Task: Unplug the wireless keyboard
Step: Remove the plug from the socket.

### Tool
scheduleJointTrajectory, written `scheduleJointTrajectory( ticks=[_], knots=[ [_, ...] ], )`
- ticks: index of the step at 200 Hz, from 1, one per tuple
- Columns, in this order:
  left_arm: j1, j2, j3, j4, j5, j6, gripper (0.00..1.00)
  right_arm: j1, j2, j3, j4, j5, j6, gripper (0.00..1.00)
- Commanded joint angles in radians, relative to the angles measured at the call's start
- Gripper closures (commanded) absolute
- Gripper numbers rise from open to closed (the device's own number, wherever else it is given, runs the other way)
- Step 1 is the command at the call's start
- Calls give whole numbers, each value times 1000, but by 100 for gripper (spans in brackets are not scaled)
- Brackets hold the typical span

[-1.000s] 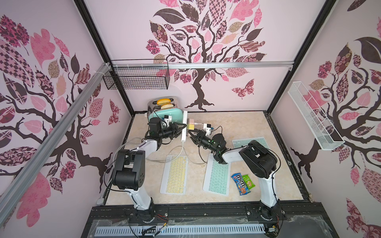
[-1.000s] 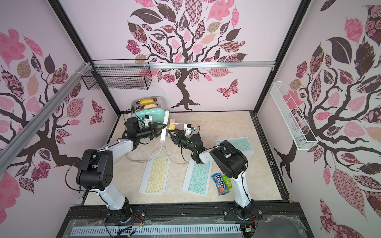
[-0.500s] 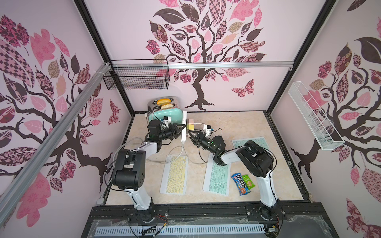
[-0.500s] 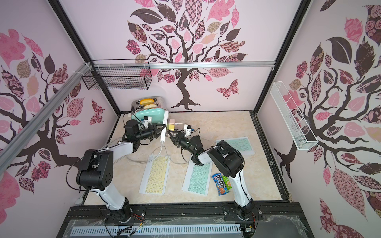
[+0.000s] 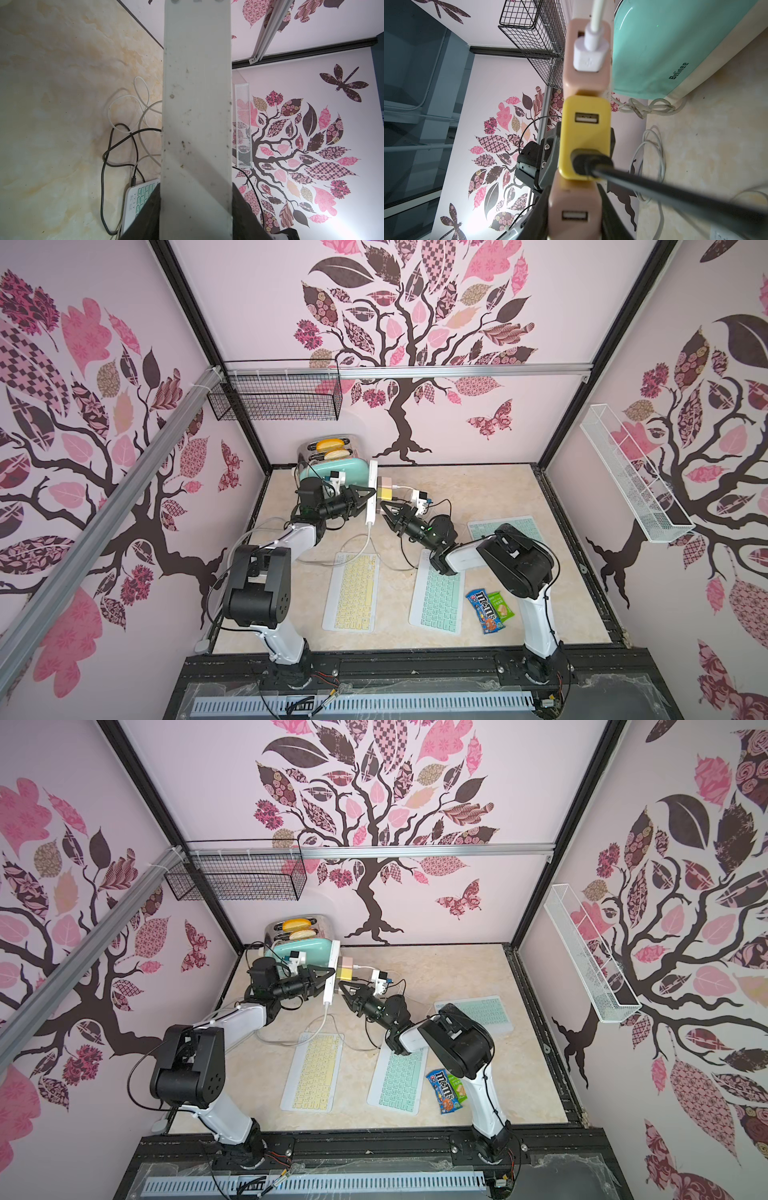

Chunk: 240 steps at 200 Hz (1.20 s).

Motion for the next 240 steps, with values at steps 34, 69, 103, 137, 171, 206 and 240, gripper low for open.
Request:
scheduleJointTrajectory(
  ticks=[34,69,103,137,171,206,240],
  knots=[
    [33,-67,36,-61,-159,-4,100,-11,-57,-63,0,99,-45,100],
    [41,-104,18,-66,-179,10,100,-12,-94,-67,-96,78,-102,100],
    [47,-129,-4,3,-197,-30,100,-17,-62,-73,-18,102,-35,100],
    [50,-141,-9,48,-215,-67,100,-18,-26,-72,37,118,18,100],
    [50,-129,9,52,-186,-77,100,-18,-31,-73,35,109,0,100],
    [56,-92,61,82,-56,-90,100,-33,-26,-61,36,60,27,100],
    [75,-88,81,70,-4,-81,100,-62,-37,-58,31,13,49,100]
  ],
)
